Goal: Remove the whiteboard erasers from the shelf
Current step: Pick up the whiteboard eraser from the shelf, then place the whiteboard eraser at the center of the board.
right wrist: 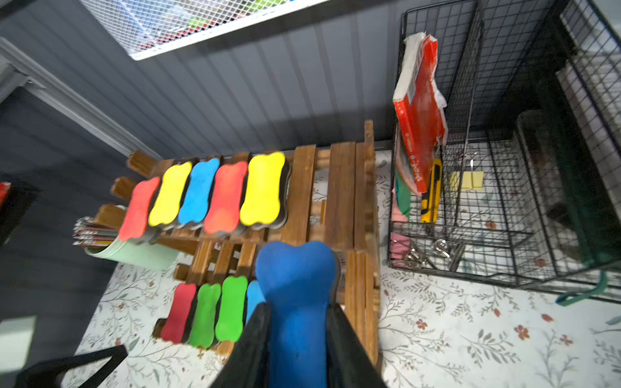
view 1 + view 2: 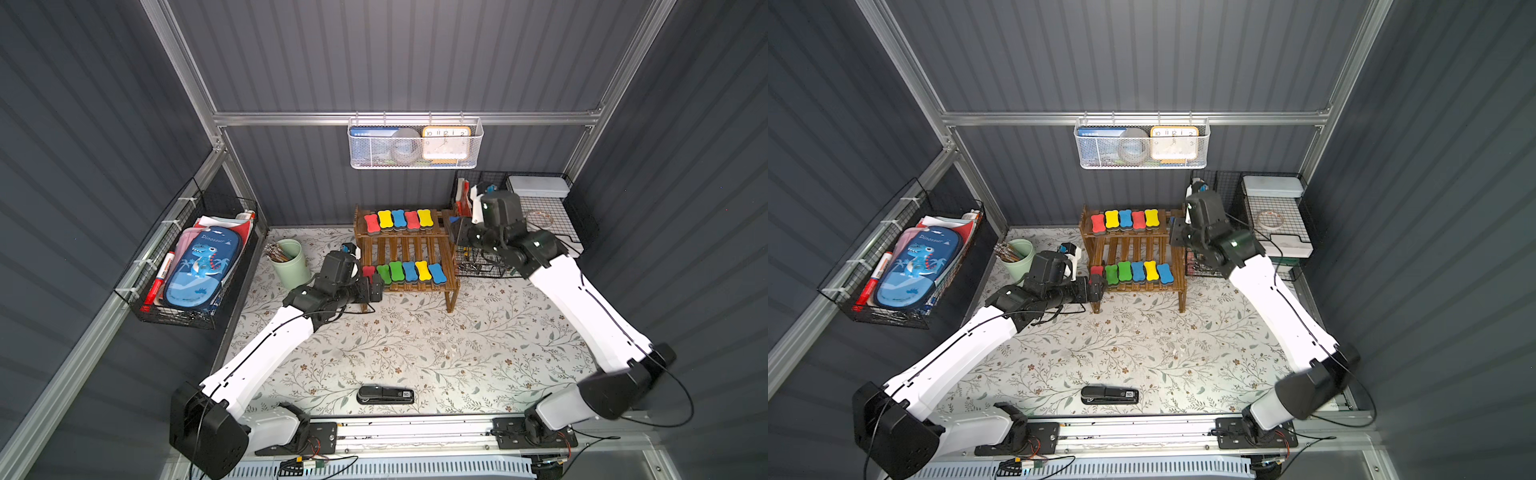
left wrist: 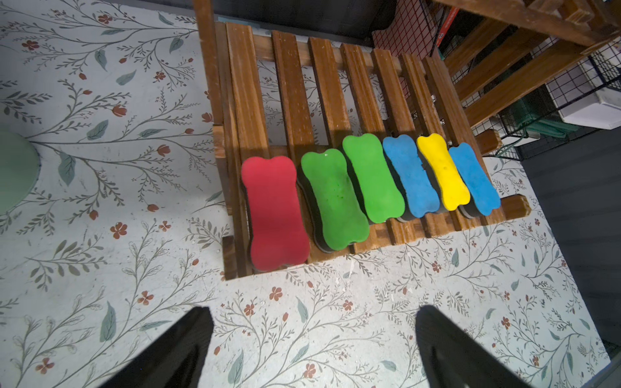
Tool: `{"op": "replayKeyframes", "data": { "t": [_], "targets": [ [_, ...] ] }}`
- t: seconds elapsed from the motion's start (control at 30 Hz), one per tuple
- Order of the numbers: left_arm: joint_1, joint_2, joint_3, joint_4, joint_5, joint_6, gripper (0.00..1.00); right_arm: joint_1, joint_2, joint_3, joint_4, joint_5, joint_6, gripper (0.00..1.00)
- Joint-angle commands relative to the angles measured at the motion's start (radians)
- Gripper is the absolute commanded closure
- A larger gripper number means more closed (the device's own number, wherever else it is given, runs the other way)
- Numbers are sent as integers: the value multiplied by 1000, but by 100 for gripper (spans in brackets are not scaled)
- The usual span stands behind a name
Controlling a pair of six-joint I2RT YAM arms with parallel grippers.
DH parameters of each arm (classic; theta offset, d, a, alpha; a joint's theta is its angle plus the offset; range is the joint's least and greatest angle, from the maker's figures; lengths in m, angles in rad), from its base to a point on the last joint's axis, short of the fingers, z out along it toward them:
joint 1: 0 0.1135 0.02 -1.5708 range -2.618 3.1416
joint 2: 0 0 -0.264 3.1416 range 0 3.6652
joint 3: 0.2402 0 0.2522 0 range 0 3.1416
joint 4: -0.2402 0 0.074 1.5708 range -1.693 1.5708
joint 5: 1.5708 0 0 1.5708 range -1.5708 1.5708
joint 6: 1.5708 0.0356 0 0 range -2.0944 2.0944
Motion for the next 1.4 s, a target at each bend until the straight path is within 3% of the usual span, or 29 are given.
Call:
{"op": "replayKeyframes", "data": {
  "t": [0.0, 0.17, 0.47, 1.03, 1.37],
  "targets": [
    [0, -22, -4, -20, -10, -8, 1, 40, -101, -221, 82, -30, 81, 74],
    [0, -20, -8, -26, -10, -12, 1, 126, -197, -475, 80, -39, 137, 74],
    [1, 0, -2, -26, -11, -18, 1, 164, -156, -797, 265, -99, 202, 75],
    [0, 11, 3, -40, -7, -24, 1, 166, 79, -832, 379, 45, 220, 75],
    [0, 10, 1, -51, -9, -24, 1, 167, 120, -822, 371, 32, 231, 64]
  ]
}}
